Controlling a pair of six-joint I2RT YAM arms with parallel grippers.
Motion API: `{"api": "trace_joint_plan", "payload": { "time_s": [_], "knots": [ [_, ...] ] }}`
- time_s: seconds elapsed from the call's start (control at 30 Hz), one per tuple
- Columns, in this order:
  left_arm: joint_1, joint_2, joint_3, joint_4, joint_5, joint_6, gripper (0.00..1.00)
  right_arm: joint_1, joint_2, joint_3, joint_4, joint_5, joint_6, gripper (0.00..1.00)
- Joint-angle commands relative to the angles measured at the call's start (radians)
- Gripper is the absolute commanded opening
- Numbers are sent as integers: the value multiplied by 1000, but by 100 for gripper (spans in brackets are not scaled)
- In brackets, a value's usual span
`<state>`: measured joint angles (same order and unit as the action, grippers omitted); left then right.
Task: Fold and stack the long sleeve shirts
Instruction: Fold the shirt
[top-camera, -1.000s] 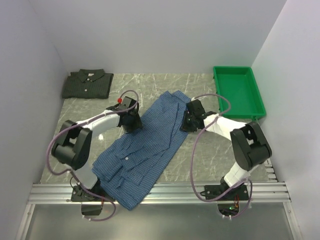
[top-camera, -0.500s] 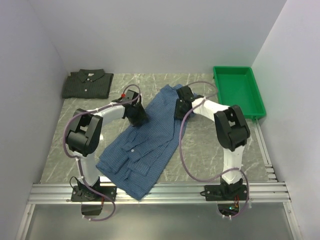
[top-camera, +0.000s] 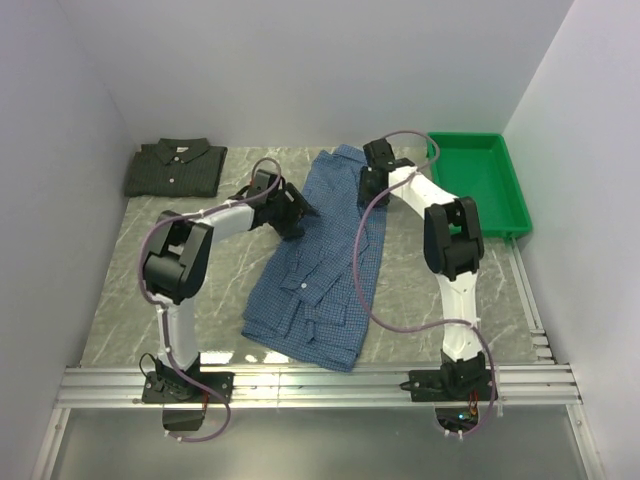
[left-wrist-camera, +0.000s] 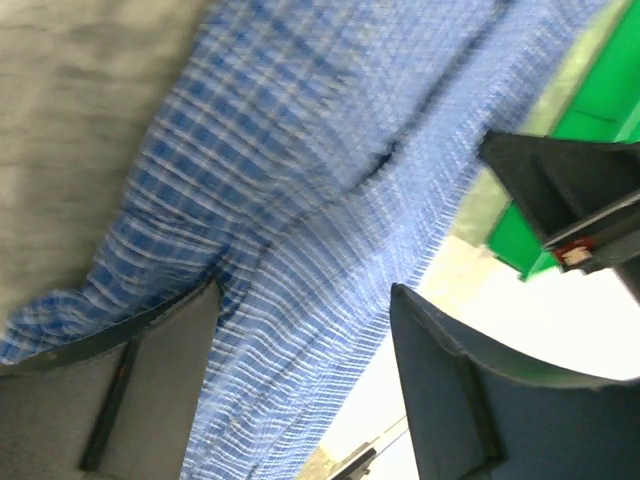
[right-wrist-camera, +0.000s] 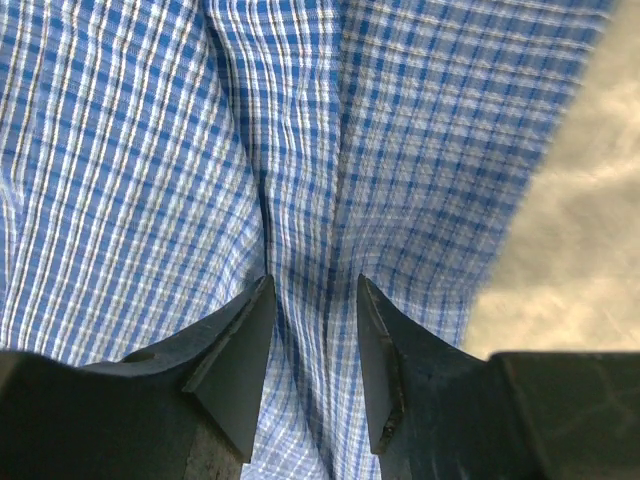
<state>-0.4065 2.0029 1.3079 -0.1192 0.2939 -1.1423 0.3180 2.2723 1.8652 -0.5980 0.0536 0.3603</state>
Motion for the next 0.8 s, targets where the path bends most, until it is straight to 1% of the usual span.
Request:
{"api": "trace_joint_plan", "payload": {
  "time_s": [0.0,0.03,0.07,0.1,0.13,0.17,0.2,0.23,0.27,0.3,0.37,0.4,0.5,0.53,0.57,0.6,0.63,0.77],
  "knots": [
    [-9,-157,27,-17,-33,28,77,18,-198,-105,18,20,-37,47],
    [-11,-235,15,-48,-57,62,79,23,-286,-151,32,14,-32,47],
    [-14,-277,2,-78,-93,82,79,38,-330,-197,43,-10,-27,48],
    [-23,-315,-25,-153,-161,99,80,52,-373,-290,59,-18,-8,48],
    [-31,-395,-44,-187,-206,133,79,70,-452,-338,66,-26,0,48],
    [-40,-433,-70,-218,-249,145,79,108,-488,-383,70,-24,21,48],
    [-61,-470,-120,-253,-312,156,78,133,-525,-471,79,-17,37,48],
    [-75,-533,-148,-302,-346,186,76,153,-584,-519,89,-21,52,49],
    [-89,-558,-176,-333,-370,199,74,188,-612,-564,102,-43,93,49],
    [-118,-579,-232,-353,-393,223,73,200,-657,-646,118,-50,115,49],
    [-146,-631,-294,-392,-392,240,70,223,-697,-724,147,-86,169,48],
    [-178,-645,-353,-396,-388,249,69,240,-727,-788,176,-92,181,48],
    [-213,-687,-464,-381,-374,251,63,259,-747,-877,222,-115,215,48],
    [-216,-694,-487,-375,-357,248,59,260,-744,-894,230,-120,219,48],
    [-218,-694,-521,-363,-351,248,58,259,-743,-920,242,-117,227,47],
    [-221,-690,-533,-364,-348,239,56,259,-738,-932,254,-103,229,47],
    [-221,-681,-541,-362,-351,236,51,259,-734,-946,266,-95,227,47],
    [-221,-635,-565,-352,-340,245,43,257,-674,-971,319,-78,218,46]
  ]
}}
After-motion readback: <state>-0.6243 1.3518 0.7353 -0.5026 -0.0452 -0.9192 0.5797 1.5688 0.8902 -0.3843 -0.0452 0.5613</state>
